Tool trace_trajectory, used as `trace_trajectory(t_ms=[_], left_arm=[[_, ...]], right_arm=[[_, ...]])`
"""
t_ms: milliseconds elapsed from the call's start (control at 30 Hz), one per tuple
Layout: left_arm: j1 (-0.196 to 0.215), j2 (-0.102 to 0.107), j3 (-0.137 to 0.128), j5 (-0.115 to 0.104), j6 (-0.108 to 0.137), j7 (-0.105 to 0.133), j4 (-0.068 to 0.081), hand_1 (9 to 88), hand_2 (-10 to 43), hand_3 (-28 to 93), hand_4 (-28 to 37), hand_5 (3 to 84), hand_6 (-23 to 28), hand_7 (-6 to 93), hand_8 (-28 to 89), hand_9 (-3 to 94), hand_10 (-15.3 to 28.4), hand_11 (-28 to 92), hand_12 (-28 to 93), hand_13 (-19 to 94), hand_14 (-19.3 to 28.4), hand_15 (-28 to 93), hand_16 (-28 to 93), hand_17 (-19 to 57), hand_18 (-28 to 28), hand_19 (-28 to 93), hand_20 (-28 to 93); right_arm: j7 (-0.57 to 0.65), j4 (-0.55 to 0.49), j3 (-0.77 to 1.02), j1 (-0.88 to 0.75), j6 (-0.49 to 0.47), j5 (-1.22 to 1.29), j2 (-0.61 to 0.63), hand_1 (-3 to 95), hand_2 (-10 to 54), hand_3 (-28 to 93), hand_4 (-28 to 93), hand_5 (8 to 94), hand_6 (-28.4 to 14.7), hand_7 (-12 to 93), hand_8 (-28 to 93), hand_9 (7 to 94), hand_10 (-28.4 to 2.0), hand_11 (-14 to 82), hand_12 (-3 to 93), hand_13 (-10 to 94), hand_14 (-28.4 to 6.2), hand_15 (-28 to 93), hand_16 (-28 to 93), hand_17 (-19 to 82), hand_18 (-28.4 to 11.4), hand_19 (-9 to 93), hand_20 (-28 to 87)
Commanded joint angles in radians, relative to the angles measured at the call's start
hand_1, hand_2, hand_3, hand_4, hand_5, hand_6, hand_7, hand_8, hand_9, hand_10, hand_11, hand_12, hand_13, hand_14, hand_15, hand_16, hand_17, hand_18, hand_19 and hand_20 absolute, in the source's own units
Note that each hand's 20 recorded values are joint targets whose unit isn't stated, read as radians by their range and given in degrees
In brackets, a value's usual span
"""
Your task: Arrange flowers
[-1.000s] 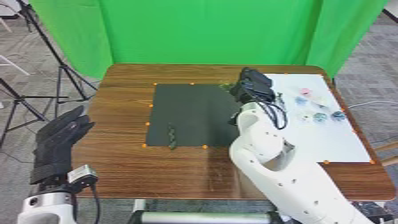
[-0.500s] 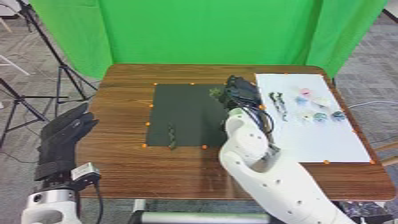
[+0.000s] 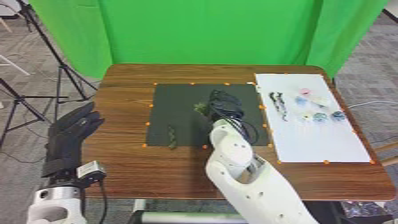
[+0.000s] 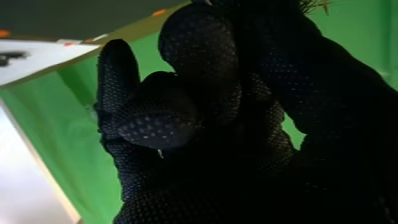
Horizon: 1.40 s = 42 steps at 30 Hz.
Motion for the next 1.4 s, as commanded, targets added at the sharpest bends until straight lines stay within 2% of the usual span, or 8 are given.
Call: trace_trajectory(t_ms=[33, 233, 367, 800, 900, 1133, 1200, 1400], left_arm=[[-0.046, 0.004, 0.046, 0.004, -0.013, -0.004, 0.022, 28.9, 0.9, 82, -14.8, 42.3, 11.9, 16.8, -11, 34.2, 20.4, 42, 7, 24, 27.3, 67, -18, -8.3, 22.4, 57, 15], [-0.066, -0.002, 0.063, 0.004, -0.019, -0.005, 0.029, 29.0, 1.0, 82, -14.8, 42.4, 11.9, 16.7, -11, 34.1, 20.4, 42, 7, 24, 27.3, 67, -18, -8.4, 22.5, 57, 15], [-0.062, 0.003, 0.063, -0.001, -0.012, 0.000, 0.028, 29.0, 0.9, 82, -14.7, 42.4, 12.0, 16.7, -11, 34.2, 20.4, 42, 7, 24, 27.3, 67, -18, -8.4, 22.4, 57, 15], [-0.112, 0.009, 0.103, 0.003, -0.025, -0.011, 0.047, 29.2, 0.9, 82, -14.6, 42.4, 11.9, 16.7, -11, 34.2, 20.4, 42, 7, 24, 27.3, 67, -18, -8.4, 22.5, 57, 15], [-0.115, 0.003, 0.105, 0.012, -0.027, -0.017, 0.048, 29.3, 1.0, 82, -14.5, 42.3, 11.9, 16.8, -11, 34.2, 20.5, 42, 7, 24, 27.3, 67, -18, -8.4, 22.5, 57, 15], [-0.113, 0.000, 0.107, 0.016, -0.027, -0.020, 0.046, 29.3, 1.0, 82, -14.1, 42.4, 12.0, 16.8, -11, 34.2, 20.4, 42, 7, 24, 27.3, 67, -18, -8.3, 22.4, 57, 15], [-0.115, 0.011, 0.113, 0.004, -0.018, -0.010, 0.047, 29.3, 1.1, 82, -14.0, 42.5, 12.0, 16.8, -11, 34.2, 20.5, 42, 7, 24, 27.3, 67, -18, -8.3, 22.4, 57, 15], [-0.108, 0.016, 0.112, 0.001, -0.014, -0.007, 0.044, 29.4, 1.1, 82, -13.8, 42.5, 12.0, 16.8, -11, 34.2, 20.4, 42, 7, 24, 27.2, 67, -18, -8.3, 22.4, 57, 15]], right_arm=[[-0.060, 0.023, 0.012, -0.041, -0.032, -0.069, -0.064, 56.8, -9.5, 75, -28, 88.9, -4.0, 18, 18, 90.3, -8.9, 42.2, 34.8, 84, -9.0, 70, 33, 29, -28.4, 85, 15], [-0.054, 0.051, 0.016, -0.039, -0.045, -0.066, -0.075, 56.8, -9.5, 75, -28, 88.9, -4.0, 18, 18, 90.3, -8.9, 42.2, 34.6, 85, -8.9, 70, 33, 29, -28.4, 86, 15], [-0.068, 0.054, 0.028, -0.053, -0.054, -0.087, -0.094, 56.7, -9.5, 75, -28, 88.9, -3.9, 18, 17, 90.4, -8.8, 42.2, 34.4, 85, -8.9, 70, 33, 29, -28.4, 86, 15], [-0.110, 0.061, 0.060, -0.107, -0.069, -0.139, -0.151, 55.2, -9.5, 75, -28, 89.1, -3.3, 18, 17, 90.9, -9.0, 42.3, 33.3, 85, -8.6, 69, 33, 29, -28.4, 86, 14], [-0.122, 0.066, 0.068, -0.114, -0.068, -0.149, -0.165, 55.0, -9.5, 75, -28, 89.1, -3.2, 18, 16, 91.0, -8.9, 42.2, 32.9, 85, -8.6, 69, 33, 29, -28.4, 86, 13], [-0.136, 0.069, 0.075, -0.121, -0.065, -0.163, -0.179, 54.8, -9.5, 75, -28, 89.1, -3.0, 18, 16, 91.3, -9.0, 42.5, 32.3, 86, -8.6, 69, 33, 28, -28.4, 86, 13], [-0.129, 0.067, 0.074, -0.118, -0.063, -0.153, -0.177, 54.1, -9.5, 75, -28, 89.1, -3.2, 18, 16, 91.1, -9.3, 42.7, 32.3, 85, -8.9, 69, 33, 28, -28.4, 86, 13], [-0.122, 0.055, 0.067, -0.121, -0.074, -0.152, -0.171, 50.2, -9.5, 73, -26, 87.3, -4.4, 19, 16, 88.1, -11.2, 45.8, 30.9, 83, -10.6, 71, 34, 26, -28.4, 86, 12]])
